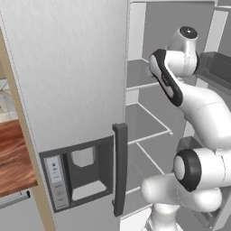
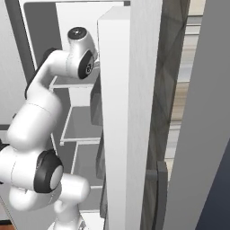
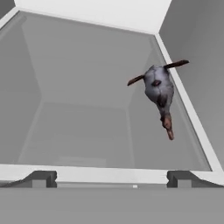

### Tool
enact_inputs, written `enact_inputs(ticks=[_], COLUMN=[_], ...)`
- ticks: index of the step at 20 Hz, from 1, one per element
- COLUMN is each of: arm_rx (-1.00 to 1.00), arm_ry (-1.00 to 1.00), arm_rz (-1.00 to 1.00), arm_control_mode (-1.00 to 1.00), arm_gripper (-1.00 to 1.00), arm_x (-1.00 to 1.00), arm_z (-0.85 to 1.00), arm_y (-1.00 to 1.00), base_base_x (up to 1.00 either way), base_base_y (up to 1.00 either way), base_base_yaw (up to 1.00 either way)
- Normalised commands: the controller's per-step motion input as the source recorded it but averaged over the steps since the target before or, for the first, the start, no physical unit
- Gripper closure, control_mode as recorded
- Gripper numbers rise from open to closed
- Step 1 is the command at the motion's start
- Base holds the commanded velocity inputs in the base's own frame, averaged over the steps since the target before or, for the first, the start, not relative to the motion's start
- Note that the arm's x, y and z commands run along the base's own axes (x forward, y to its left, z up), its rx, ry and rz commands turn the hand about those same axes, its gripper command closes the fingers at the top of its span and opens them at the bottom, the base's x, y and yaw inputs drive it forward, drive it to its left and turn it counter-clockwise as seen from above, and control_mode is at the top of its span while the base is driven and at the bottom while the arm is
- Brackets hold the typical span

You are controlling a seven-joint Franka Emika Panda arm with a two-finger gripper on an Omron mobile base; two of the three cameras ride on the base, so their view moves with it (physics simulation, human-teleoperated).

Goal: Take the cheese, fish, and squash from the fridge and place them on the plate on the dining counter to create an appetizer plate.

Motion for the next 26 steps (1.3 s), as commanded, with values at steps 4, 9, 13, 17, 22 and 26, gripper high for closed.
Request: enact_inputs(ticks=[4,9,13,17,22,26], arm_rx=[-0.02,-0.01,0.0,-0.01,0.0,0.0], arm_ry=[0.0,0.0,0.0,0.0,0.0,0.0], arm_rz=[0.0,0.0,0.0,0.0,0.0,0.0], arm_control_mode=[-1.0,-1.0,-1.0,-1.0,-1.0,-1.0], arm_gripper=[-1.0,-1.0,-1.0,-1.0,-1.0,-1.0], arm_x=[0.31,0.25,0.23,0.2,0.19,0.2], arm_z=[-0.04,-0.1,-0.1,-0.06,0.0,0.0], arm_y=[-0.03,-0.02,-0.06,-0.06,-0.06,-0.05], base_base_x=[0.0,0.0,0.0,0.0,0.0,0.0], base_base_y=[0.0,0.0,0.0,0.0,0.0,0.0], base_base_yaw=[0.0,0.0,0.0,0.0,0.0,0.0])
